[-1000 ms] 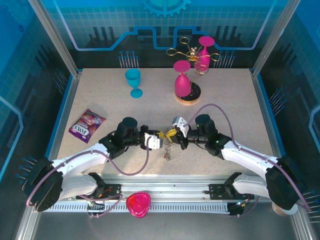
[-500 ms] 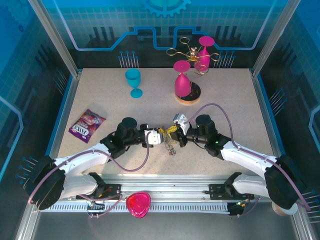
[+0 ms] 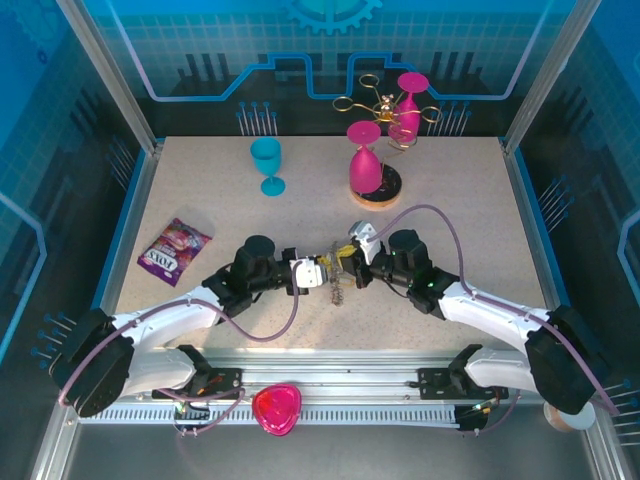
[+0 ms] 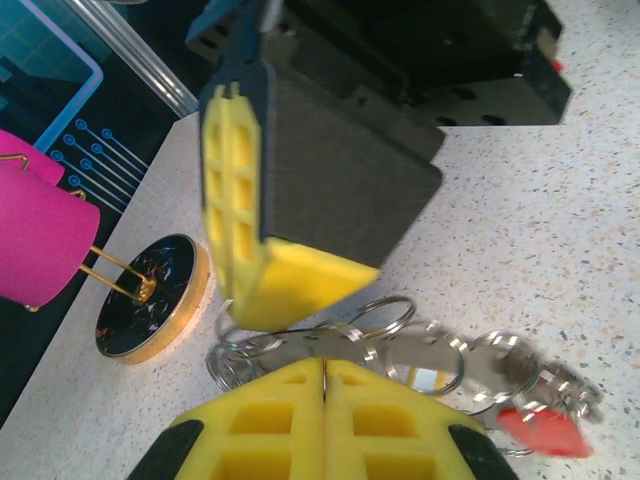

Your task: Put the keys on the keyring

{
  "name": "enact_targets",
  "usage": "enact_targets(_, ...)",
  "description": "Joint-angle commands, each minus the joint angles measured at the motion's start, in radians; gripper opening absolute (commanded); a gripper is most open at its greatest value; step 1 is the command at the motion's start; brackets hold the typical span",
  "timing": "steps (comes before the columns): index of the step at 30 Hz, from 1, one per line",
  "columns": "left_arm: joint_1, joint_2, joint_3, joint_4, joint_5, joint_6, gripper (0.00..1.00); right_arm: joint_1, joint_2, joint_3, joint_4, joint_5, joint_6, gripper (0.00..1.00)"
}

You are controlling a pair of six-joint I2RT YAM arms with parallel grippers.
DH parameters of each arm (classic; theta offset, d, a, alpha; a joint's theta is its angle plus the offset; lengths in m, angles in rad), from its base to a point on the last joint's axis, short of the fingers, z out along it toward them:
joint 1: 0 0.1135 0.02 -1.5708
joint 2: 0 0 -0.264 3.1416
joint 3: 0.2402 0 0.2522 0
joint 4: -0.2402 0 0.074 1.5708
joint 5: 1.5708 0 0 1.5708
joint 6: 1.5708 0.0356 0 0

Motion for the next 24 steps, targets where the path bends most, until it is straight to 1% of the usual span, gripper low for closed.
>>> enact_targets(1, -0.004, 0.002, -0.019, 0.014, 0.039, -0.018, 0.00, 0.009, 0.008, 0.006, 0.114, 0.025, 0.066, 0.00)
enact_targets(4, -0.002, 0.002, -0.022, 0.014, 0.025, -0.015, 0.00, 0.008, 0.011, -0.006, 0.149, -0.003, 0.080, 0.00)
enact_targets(7, -0.001, -0.001, -0.030, 0.030, -0.015, -0.016, 0.00, 0.001, 0.000, -0.025, 0.148, -0.026, 0.060, 0.00)
enact_targets(9, 0.007, -0.009, -0.038, 0.042, -0.030, -0.029, 0.00, -0.015, -0.013, -0.037, 0.141, -0.069, 0.039, 0.00)
enact_targets(11, 0.019, -0.020, -0.034, 0.028, -0.045, -0.053, 0.00, -0.037, -0.021, -0.038, 0.114, -0.150, 0.004, 0.00)
enact_targets(12, 0.026, -0.024, -0.031, 0.010, -0.052, -0.059, 0.00, -0.045, -0.025, -0.036, 0.099, -0.187, -0.012, 0.00)
enact_targets(14, 0.051, -0.025, -0.002, -0.080, -0.049, -0.080, 0.00, -0.061, -0.030, -0.028, 0.061, -0.269, -0.054, 0.00)
enact_targets(17, 0.064, -0.008, 0.037, -0.215, -0.047, -0.090, 0.00, -0.082, -0.027, -0.012, 0.019, -0.343, -0.084, 0.00)
enact_targets(20, 0.064, 0.011, 0.055, -0.291, -0.045, -0.107, 0.00, -0.097, -0.025, -0.014, 0.021, -0.382, -0.089, 0.00)
enact_targets(22, 0.065, 0.020, 0.064, -0.323, -0.042, -0.106, 0.00, -0.104, -0.023, -0.014, 0.024, -0.406, -0.089, 0.00)
enact_targets(24, 0.064, 0.002, 0.042, -0.286, -0.011, -0.111, 0.00, -0.107, -0.018, -0.011, 0.022, -0.428, -0.091, 0.00)
